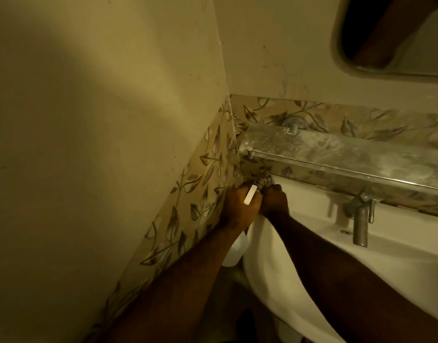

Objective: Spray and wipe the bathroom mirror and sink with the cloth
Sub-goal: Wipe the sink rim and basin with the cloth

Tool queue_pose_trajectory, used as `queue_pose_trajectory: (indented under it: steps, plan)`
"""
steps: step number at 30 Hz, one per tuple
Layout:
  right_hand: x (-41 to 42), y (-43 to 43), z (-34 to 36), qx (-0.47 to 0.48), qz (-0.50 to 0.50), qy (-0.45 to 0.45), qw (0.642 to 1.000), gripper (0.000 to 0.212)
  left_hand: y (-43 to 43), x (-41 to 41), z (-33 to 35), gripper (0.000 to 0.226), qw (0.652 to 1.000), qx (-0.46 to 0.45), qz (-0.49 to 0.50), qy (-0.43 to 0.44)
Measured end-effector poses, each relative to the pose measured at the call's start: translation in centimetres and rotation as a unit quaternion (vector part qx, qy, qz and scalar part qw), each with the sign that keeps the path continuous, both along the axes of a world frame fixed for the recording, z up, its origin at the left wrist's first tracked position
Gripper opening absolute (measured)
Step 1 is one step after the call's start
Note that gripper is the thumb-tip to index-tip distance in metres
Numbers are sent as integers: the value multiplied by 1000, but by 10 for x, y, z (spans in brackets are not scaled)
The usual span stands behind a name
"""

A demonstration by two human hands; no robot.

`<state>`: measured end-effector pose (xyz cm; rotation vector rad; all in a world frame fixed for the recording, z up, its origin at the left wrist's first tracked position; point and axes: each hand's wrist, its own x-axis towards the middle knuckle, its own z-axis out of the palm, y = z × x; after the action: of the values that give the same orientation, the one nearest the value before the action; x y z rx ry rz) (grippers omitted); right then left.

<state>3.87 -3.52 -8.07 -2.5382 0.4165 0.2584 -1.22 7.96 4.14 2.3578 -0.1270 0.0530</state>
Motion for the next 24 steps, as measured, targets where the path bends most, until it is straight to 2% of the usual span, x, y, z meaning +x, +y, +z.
queue_pose_trajectory:
  steps: [3,5,8,12,16,19,22,24]
  plan:
    - [-8,-5,3,-31,35,-7,999,41,-2,-7,-2,26,1000,18,-4,11]
    - [-17,-21,1,-61,19,-5,998,41,-5,-11,0,26,999,25,-11,17]
    - [-35,-47,0,-63,-112,-26,991,41,-10,-18,-3,30,999,3,-30,24]
    - [-62,-102,-4,-62,-248,-24,966,43,-15,-24,-14,39,997,-51,5,60]
    - [-66,-112,-12,-79,-296,-9,952,47,-15,-23,-14,35,995,-60,11,78]
    - [-54,-100,5,-16,-351,12,936,55,-10,-17,-13,32,996,-62,6,62]
    - [-43,-97,-6,-23,-308,8,951,61,-2,-12,-9,30,998,-35,8,48]
    - [-35,-90,-12,-28,-262,-9,965,53,2,-6,-13,30,998,-32,13,57]
